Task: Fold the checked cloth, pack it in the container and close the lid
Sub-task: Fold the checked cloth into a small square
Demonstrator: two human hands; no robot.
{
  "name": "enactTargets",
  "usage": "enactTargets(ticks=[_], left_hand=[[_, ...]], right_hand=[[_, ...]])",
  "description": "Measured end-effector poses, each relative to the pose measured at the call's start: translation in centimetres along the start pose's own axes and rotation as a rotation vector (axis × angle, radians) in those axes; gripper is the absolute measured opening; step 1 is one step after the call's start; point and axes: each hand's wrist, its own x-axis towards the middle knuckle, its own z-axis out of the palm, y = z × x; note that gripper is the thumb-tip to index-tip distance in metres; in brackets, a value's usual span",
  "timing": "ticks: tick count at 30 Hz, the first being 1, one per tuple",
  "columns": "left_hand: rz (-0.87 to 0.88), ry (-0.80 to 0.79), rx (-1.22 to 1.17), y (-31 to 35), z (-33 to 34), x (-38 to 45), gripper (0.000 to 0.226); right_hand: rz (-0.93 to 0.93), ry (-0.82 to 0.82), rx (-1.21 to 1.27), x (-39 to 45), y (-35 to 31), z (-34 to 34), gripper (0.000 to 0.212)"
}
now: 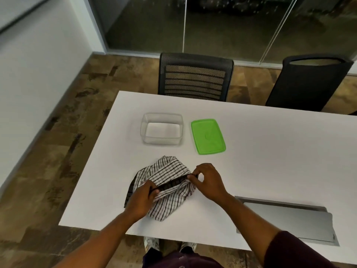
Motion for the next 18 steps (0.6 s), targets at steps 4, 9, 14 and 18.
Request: enactTargets(ticks=[4, 9, 14, 18], left_hand=[[-0.083, 0.131, -0.208, 1.9, -2.5, 0.7, 0.009], [-0.164, 0.362, -0.653, 5.7, -6.6, 1.6, 0.005], [-0.097, 0.475, -0.83, 9.1, -9.9, 2.3, 0.01], [-0.036, 0.498, -0.834, 9.9, -12.2, 3.4, 0.024]], right_hand=[[0.08, 0.068, 0.181, 1.0, -0.2, -2.2, 0.024], [0.167, 0.102, 0.323, 2.7, -0.7, -4.6, 0.044], [0.135, 0.144, 0.284, 4.0, -1.6, -6.2, 0.047], [0.057, 0.075, 0.165, 4.8, -1.8, -8.2, 0.033]])
